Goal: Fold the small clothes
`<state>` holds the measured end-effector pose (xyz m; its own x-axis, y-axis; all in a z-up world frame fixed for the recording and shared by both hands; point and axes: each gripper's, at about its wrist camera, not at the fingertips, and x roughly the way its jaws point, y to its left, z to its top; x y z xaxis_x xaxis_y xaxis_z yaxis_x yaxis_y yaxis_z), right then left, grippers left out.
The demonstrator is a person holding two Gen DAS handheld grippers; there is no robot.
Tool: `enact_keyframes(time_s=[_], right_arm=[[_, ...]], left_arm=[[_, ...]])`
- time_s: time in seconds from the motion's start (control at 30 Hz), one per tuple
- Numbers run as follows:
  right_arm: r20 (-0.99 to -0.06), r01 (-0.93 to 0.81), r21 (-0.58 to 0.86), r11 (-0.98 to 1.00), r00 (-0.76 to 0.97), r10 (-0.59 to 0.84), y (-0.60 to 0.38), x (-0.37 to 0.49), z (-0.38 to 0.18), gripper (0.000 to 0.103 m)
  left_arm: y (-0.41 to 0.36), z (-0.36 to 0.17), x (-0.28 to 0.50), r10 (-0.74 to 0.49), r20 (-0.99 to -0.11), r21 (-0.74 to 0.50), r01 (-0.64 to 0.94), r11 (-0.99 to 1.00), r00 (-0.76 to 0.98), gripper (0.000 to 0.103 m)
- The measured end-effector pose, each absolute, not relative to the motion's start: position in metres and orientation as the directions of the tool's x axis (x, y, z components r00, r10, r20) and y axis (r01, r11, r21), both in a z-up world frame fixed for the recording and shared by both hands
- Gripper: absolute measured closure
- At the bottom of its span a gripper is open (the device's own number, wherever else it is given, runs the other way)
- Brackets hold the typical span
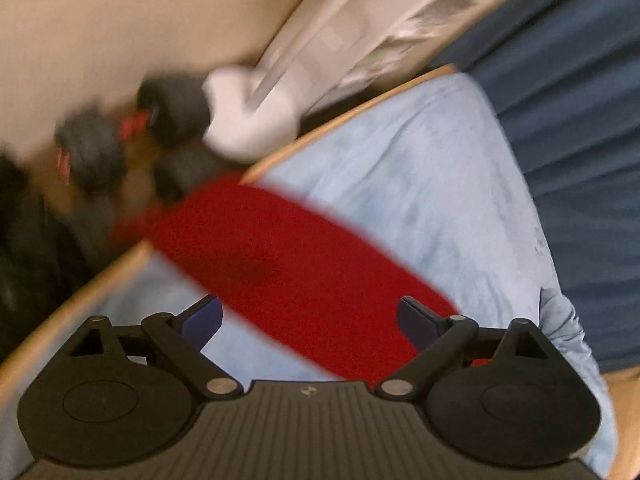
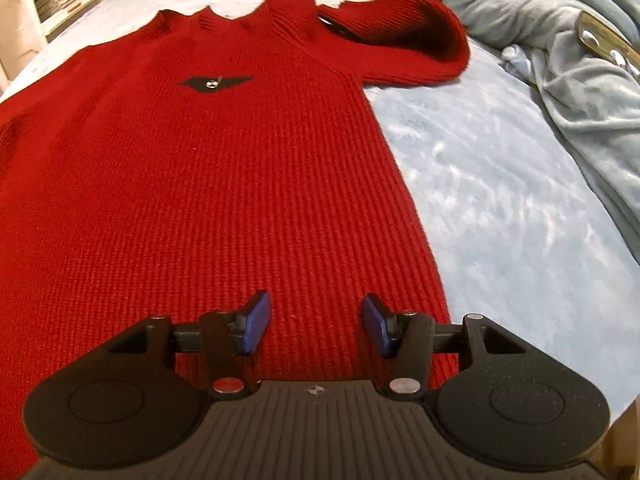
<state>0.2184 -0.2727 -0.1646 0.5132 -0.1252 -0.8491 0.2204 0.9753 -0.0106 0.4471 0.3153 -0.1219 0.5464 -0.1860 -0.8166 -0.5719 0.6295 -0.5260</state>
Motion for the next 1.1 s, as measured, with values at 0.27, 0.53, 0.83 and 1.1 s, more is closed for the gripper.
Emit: enact_keyframes(time_s=[0.27,0.53,0.83,1.1], right_arm=[[-0.856,0.158,-0.083,0.984,0.494,-0.152,-0.256,0.222,-0.162,0.049],[-0.853,0.139,-0.085,0.987,0.501,-0.144,-0.259,0.222,-0.166,0.049],[-0.842,0.135,-0.045,0.99,0.528,-0.11,-0.265,0.211,-0.166,0.049],[-0.845,0.146,-0.042,0.988,0.522,-0.113,-0.287,0.212,-0.165,0.047]], left_arm=[[0.352,-0.215,0.43,-0.175,-0.791,-0.61,-0.739,0.286,0.586,0.007],[0.336,-0.154,0.464,0.091,-0.762,-0.551,-0.715,0.431,0.642,0.089],[0.064,-0.049,0.468,-0.168,-0.481,-0.216,0.069,0.974,0.86,0.084],[-0.006,-0.173,0.409,-0.266,-0.746,-0.05,0.347,0.936,0.61,0.011]])
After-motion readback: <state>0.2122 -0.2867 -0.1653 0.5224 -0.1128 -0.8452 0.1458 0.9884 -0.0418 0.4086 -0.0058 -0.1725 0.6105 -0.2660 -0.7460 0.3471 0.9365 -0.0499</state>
